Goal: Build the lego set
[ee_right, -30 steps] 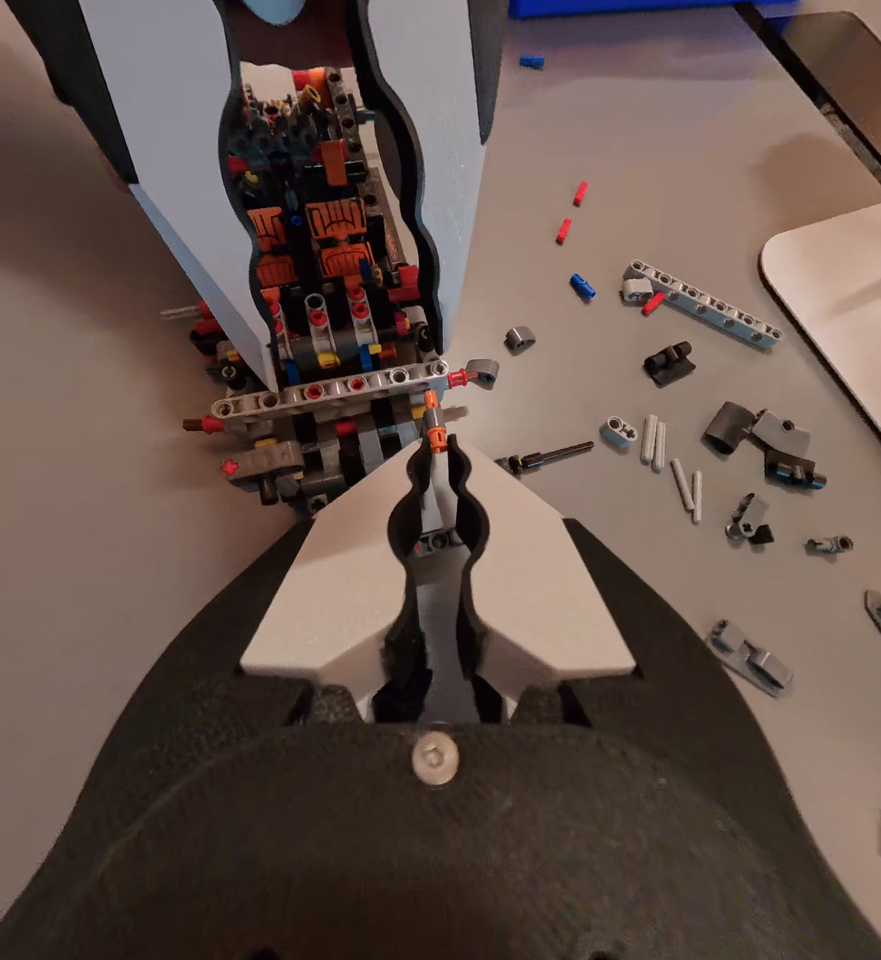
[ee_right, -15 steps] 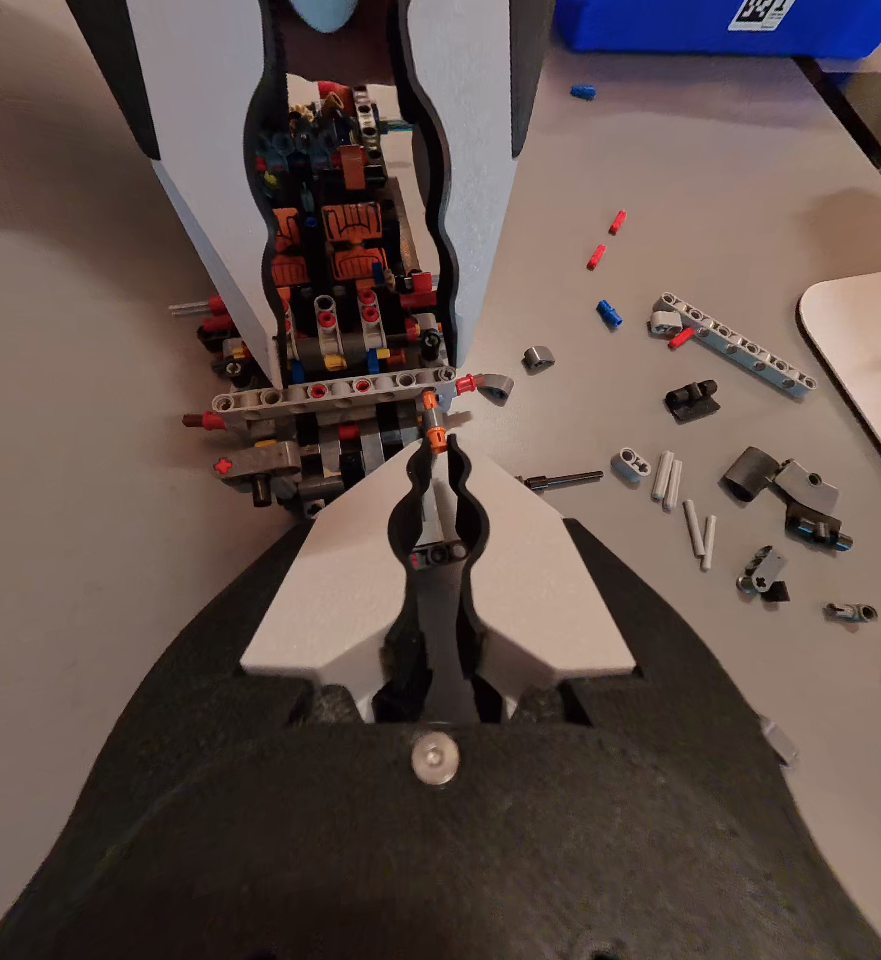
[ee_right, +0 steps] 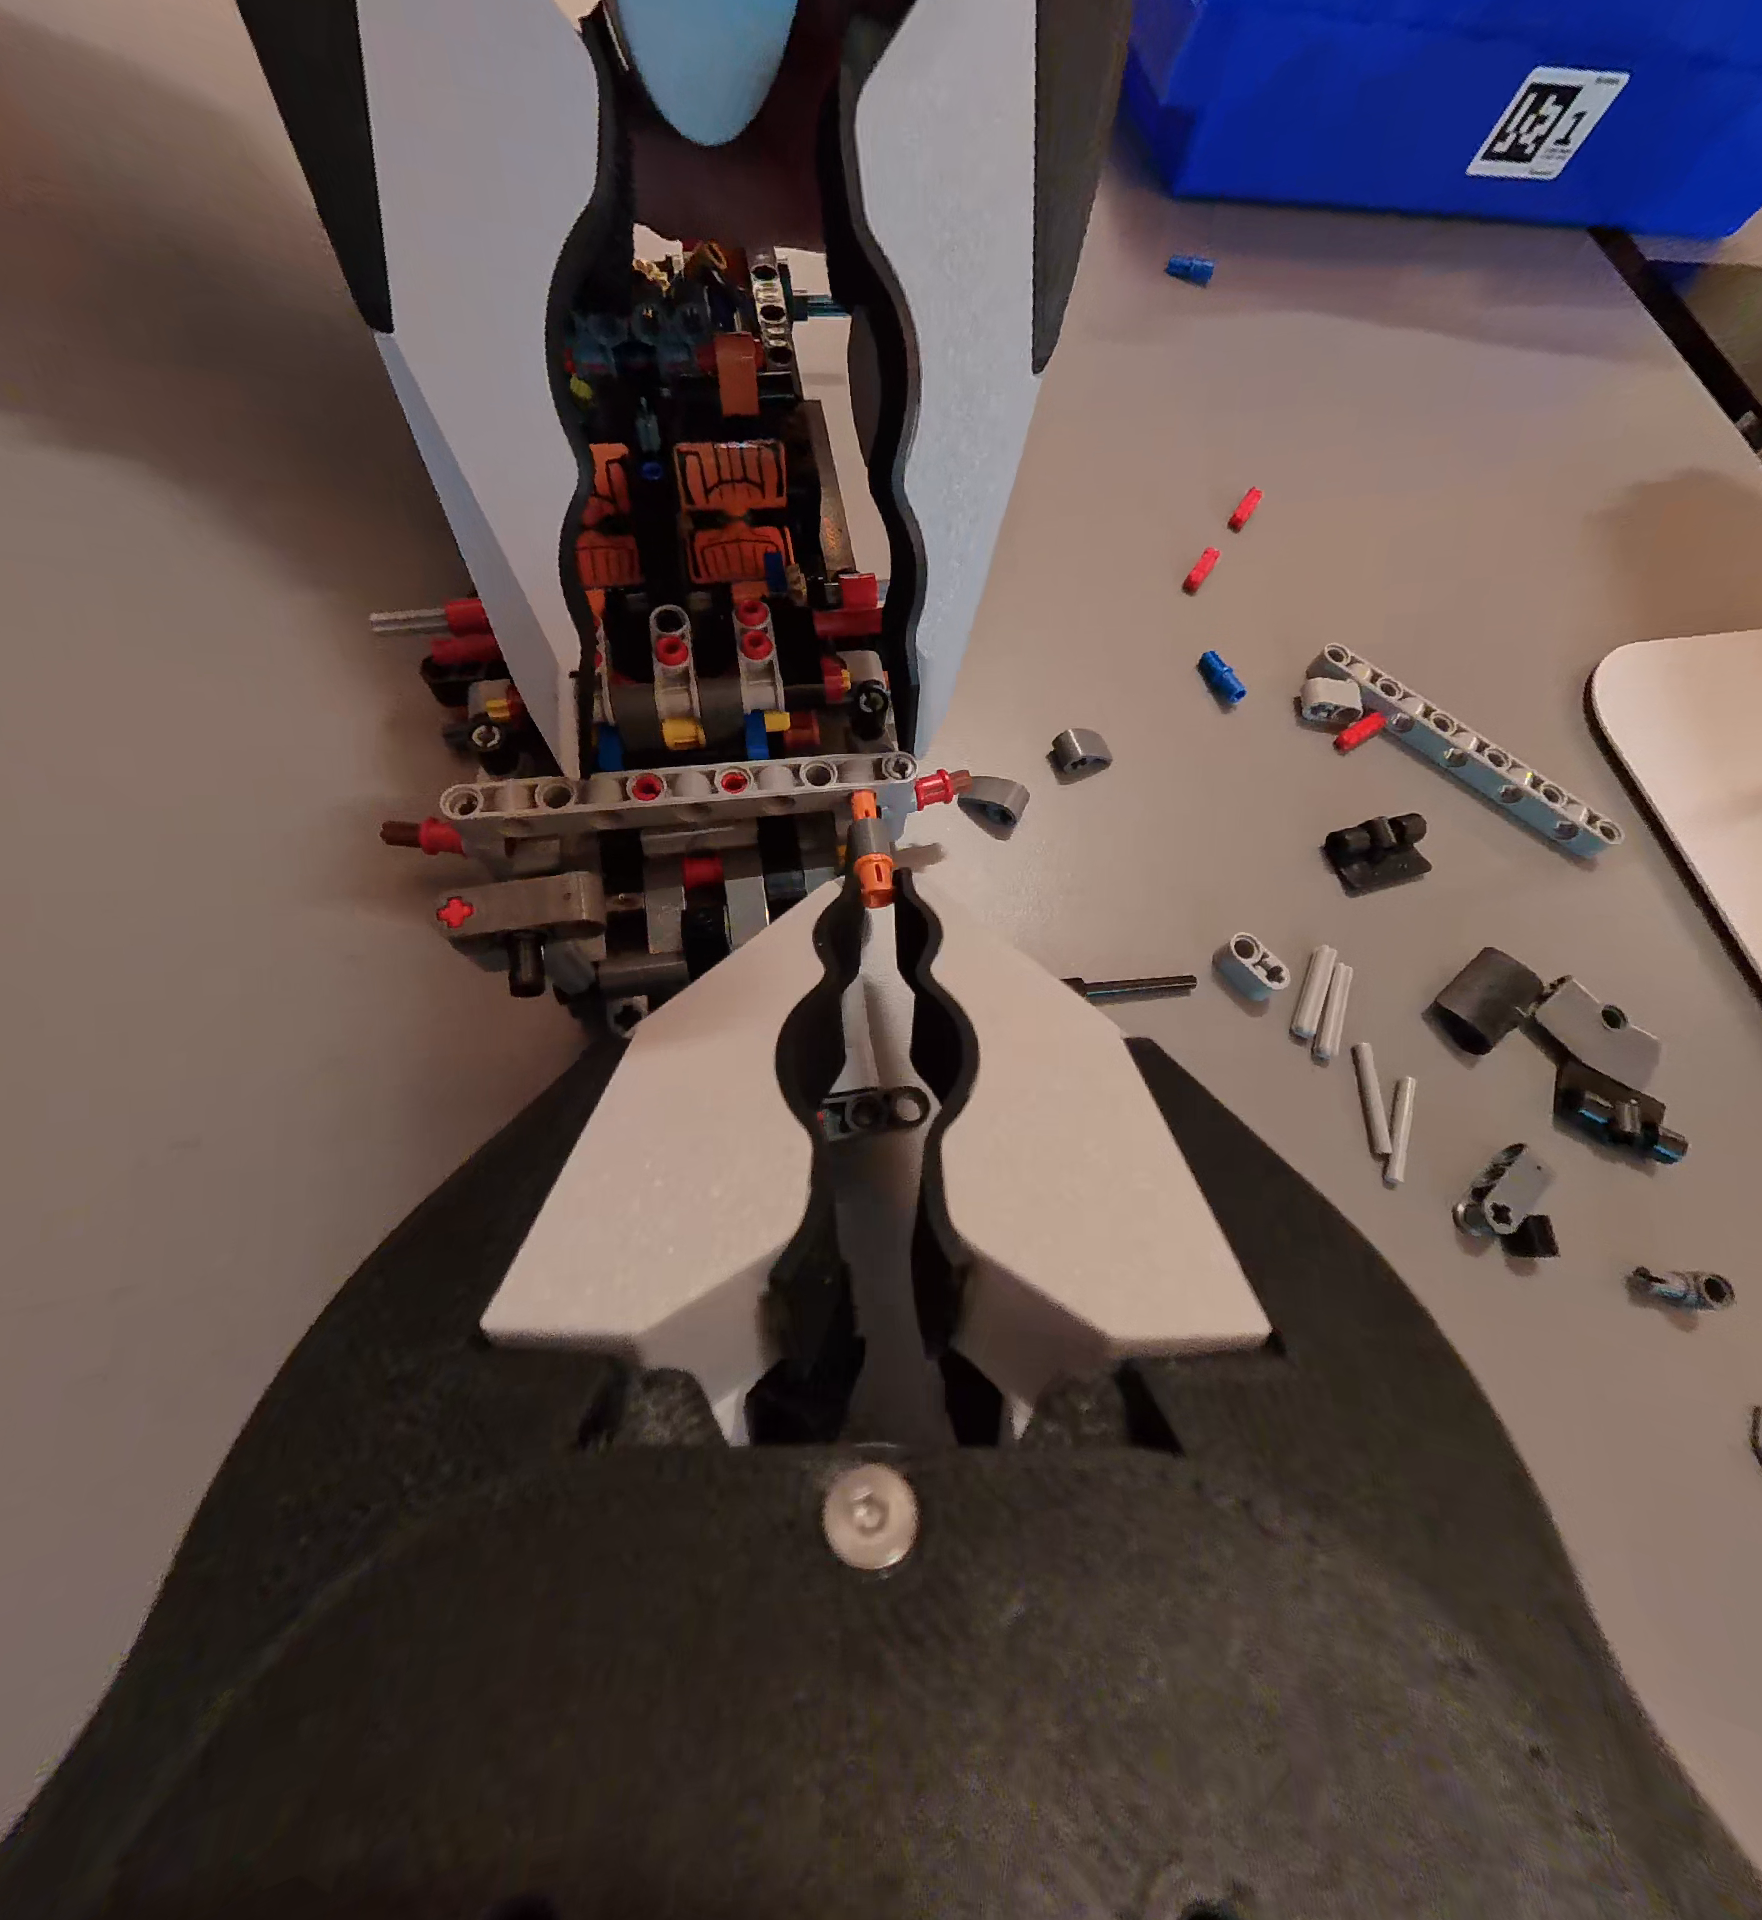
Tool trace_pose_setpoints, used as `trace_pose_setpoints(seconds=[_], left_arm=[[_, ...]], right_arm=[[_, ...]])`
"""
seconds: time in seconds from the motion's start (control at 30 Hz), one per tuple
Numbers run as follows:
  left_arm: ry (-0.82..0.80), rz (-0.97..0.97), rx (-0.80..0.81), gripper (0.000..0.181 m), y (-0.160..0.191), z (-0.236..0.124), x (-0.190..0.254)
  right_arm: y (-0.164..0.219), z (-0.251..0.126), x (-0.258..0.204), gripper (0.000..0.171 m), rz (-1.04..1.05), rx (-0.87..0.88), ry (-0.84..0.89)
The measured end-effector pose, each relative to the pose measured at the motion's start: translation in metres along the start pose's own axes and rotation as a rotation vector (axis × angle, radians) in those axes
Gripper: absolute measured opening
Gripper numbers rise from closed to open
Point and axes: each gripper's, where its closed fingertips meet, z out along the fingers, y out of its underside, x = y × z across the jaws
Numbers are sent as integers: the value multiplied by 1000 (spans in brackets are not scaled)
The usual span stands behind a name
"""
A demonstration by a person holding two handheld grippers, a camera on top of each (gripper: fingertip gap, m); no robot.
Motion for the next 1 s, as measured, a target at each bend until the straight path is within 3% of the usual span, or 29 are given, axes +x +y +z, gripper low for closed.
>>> trace_pose_setpoints(seconds=[0.3,0.73,1.0], left_arm=[[2,-15,21,57,1,0,-1],[-2,-31,56,56,1,0,-1],[-15,-33,67,55,1,0,-2]], right_arm=[[0,2,2,4,-41,-2,-18],[1,3,0,3,-243,-42,112],[1,3,0,3,-243,-32,46]])
